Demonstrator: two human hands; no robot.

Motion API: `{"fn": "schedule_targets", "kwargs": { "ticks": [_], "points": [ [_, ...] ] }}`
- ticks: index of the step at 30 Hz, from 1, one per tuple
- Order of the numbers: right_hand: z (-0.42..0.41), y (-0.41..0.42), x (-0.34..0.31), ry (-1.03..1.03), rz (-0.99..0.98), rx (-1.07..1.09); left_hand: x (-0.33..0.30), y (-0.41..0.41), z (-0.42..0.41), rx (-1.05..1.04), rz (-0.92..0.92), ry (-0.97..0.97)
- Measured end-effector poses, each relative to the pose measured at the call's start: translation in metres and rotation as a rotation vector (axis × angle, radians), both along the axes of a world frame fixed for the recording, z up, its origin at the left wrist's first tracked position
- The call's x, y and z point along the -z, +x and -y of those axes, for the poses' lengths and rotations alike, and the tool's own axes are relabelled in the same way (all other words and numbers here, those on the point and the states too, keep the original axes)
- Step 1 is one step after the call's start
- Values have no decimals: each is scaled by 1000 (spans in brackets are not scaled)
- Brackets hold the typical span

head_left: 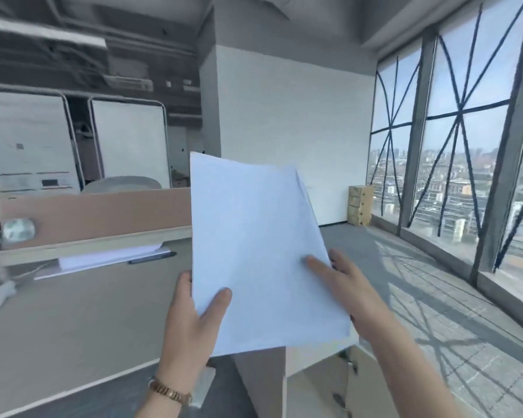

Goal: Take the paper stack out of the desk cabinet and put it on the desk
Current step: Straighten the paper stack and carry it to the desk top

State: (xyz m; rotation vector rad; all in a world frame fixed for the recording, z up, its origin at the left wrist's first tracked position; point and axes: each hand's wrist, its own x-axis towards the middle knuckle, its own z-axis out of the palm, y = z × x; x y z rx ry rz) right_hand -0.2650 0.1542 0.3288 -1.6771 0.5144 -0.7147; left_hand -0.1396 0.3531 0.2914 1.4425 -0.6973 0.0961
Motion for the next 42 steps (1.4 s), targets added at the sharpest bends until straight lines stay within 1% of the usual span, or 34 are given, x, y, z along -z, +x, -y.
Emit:
{"fn": "schedule_targets", "kwargs": {
  "ticks": [2,5,10,13,17,19,20,22,25,30,34,37,42],
  "points": [
    [-7,27,-23,3,46,-52,-15,15,-17,-21,-10,-24],
    [-22,70,-46,66,110,-144,-29,37,-40,-62,5,-22],
    [-44,144,-44,19,169,-229,-29,79,-64,-125,-27,-35],
    [-56,197,-29,-22,202,-268,-16,126,-79,-111,-158,-46],
    [-67,275,6,-54,185,-327,-1,208,-105,74,-355,12],
    [-72,311,26,-49,172,-361,10,248,-111,121,-462,-38],
    [-75,326,35,-46,162,-375,16,265,-111,120,-508,-79],
    [-81,354,52,-28,155,-382,29,294,-109,54,-556,-120],
    [-88,386,77,-22,140,-351,48,327,-103,-104,-534,-109],
    [-87,417,96,-79,119,-296,65,356,-91,-288,-423,-88],
    [-82,427,100,-43,120,-270,72,363,-74,-312,-366,-104],
    [-74,431,104,-43,87,-271,81,367,-64,-345,-362,-103],
    [-59,434,113,-58,69,-267,91,371,-51,-344,-370,-95]
  ]
}}
